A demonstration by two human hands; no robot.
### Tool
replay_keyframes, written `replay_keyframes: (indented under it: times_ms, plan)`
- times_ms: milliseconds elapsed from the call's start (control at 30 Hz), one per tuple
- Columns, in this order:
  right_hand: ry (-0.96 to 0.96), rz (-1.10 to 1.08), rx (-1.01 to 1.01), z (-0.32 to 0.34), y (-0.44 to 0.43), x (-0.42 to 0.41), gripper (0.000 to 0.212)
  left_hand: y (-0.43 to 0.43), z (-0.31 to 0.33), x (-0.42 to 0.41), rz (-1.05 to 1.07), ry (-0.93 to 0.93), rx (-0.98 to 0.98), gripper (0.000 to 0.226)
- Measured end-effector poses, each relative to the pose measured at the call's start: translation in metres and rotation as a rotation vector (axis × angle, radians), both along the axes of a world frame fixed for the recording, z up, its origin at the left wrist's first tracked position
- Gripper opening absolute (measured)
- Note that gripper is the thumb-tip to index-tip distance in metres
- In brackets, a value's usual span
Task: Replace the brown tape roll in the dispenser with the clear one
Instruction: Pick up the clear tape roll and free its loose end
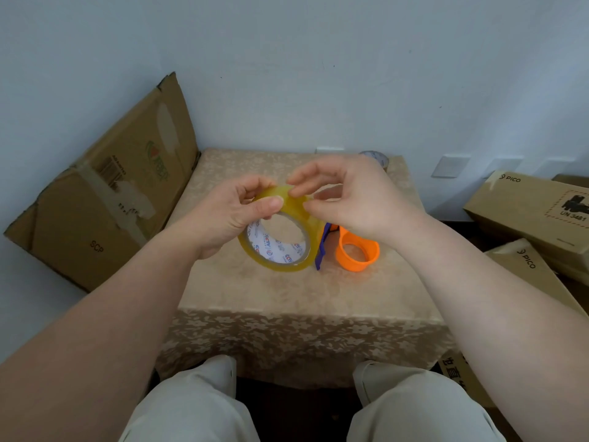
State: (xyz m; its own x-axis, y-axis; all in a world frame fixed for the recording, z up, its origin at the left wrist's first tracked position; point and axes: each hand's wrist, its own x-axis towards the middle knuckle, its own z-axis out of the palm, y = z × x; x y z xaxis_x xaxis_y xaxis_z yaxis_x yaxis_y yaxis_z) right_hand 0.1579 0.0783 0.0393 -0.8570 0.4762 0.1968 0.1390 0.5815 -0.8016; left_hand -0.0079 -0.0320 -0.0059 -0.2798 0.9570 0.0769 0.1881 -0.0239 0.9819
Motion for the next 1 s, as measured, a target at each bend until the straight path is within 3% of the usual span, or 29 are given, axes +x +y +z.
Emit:
replay_keyframes:
  times_ms: [200, 333, 433, 567, 700, 800, 867, 1000]
  plan:
    - [-0.045, 0.034, 0.236, 0.009, -0.003, 0.0, 0.026, -0.003, -0.001, 0.001, -0.017, -0.06, -0.017, 0.057]
    - [-0.035, 0.059, 0.179, 0.011, -0.002, -0.001, 0.031, -0.004, 0.001, 0.001, -0.041, -0.073, -0.012, 0.063]
    - [-0.114, 0.05, -0.085, 0.001, 0.001, -0.002, 0.029, -0.003, 0.007, 0.003, -0.031, -0.059, 0.023, 0.056]
    - [-0.106, -0.007, -0.523, -0.019, 0.002, -0.006, 0.032, 0.001, 0.013, 0.011, -0.072, -0.01, 0.033, 0.027]
    - [0.091, -0.04, -0.916, -0.023, 0.004, -0.007, 0.032, -0.002, 0.011, 0.01, -0.103, -0.256, 0.003, 0.023]
    - [0.134, -0.086, -1.019, -0.028, 0.003, -0.007, 0.064, -0.005, 0.007, 0.005, -0.178, -0.385, -0.105, 0.033]
    - [0.156, -0.095, -1.063, -0.033, 0.001, -0.007, 0.068, -0.005, 0.004, 0.006, -0.225, -0.441, -0.168, 0.043]
    - [0.194, -0.101, -1.199, -0.045, -0.001, -0.007, 0.07, -0.005, -0.002, 0.006, -0.243, -0.578, -0.184, 0.04]
